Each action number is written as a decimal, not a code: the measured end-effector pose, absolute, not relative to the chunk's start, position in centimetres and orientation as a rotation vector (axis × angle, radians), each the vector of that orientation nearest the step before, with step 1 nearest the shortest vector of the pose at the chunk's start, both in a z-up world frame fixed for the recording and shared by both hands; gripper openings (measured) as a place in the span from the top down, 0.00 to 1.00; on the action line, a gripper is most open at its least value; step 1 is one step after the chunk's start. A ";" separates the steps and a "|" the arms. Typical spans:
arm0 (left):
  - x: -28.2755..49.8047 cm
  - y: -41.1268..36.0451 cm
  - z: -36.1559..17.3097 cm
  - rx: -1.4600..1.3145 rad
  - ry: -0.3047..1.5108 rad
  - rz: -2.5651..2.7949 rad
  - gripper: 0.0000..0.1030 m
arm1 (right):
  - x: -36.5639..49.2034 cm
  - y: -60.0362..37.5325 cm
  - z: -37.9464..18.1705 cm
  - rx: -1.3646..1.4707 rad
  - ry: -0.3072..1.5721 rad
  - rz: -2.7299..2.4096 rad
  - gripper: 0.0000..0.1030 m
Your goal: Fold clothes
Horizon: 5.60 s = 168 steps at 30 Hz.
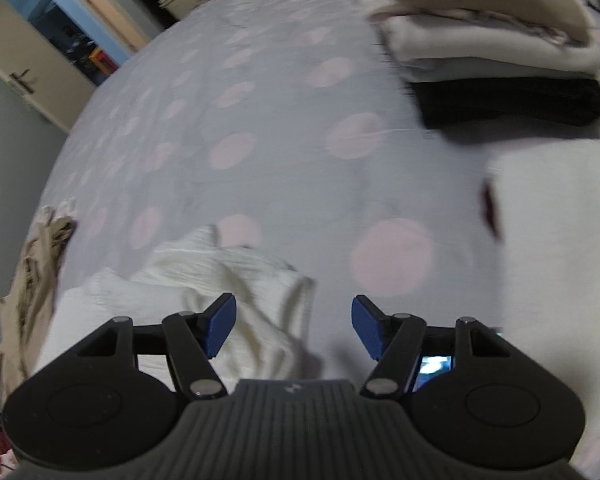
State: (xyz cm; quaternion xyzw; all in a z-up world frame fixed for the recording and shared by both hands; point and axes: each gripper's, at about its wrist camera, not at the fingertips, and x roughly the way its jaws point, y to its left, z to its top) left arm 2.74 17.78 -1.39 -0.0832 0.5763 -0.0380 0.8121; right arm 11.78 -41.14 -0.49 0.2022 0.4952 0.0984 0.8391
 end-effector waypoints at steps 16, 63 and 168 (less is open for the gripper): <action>5.5 16.8 0.4 -0.033 1.261 -0.128 0.80 | 16.0 -35.3 -3.0 0.453 1.143 0.287 0.40; 10.3 5.7 -2.6 0.130 1.200 -0.296 0.74 | 7.3 -25.3 0.1 -0.401 0.950 0.720 0.54; 8.4 9.2 -2.9 0.129 1.168 -0.220 0.62 | 14.5 -33.2 -4.9 0.307 1.219 0.355 0.79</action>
